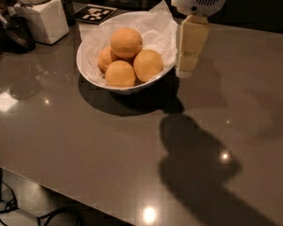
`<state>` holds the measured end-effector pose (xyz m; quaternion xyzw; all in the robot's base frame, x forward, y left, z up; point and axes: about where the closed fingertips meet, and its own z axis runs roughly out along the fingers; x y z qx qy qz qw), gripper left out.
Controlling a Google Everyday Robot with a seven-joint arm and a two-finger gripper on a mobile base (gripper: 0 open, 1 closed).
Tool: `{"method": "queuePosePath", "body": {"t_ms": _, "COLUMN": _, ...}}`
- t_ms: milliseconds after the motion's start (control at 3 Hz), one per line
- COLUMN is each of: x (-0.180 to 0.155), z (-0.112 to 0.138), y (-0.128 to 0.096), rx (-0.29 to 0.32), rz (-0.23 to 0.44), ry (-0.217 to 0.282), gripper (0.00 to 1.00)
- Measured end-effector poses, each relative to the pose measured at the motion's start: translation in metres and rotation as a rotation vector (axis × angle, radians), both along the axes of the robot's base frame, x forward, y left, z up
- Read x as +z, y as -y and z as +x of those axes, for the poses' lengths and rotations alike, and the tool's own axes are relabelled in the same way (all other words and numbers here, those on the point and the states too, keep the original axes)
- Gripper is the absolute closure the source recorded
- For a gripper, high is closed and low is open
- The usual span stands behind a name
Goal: Pick orange from white bowl
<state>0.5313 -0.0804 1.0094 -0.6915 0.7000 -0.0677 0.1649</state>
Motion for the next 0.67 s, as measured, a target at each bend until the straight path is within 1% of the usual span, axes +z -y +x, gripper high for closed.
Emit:
{"method": "queuePosePath", "body": {"t_ms": 333, "x": 0.001, "z": 0.020, "y": -0.019, "rx": 0.000, "rz": -0.019, "ry": 0.006, "gripper": 0.00}}
{"method": "queuePosePath", "body": {"t_ms": 667, "x": 0.000, "z": 0.058, "y": -0.045, "rx": 0.010, "rz": -0.053, "ry": 0.007, "gripper": 0.00}}
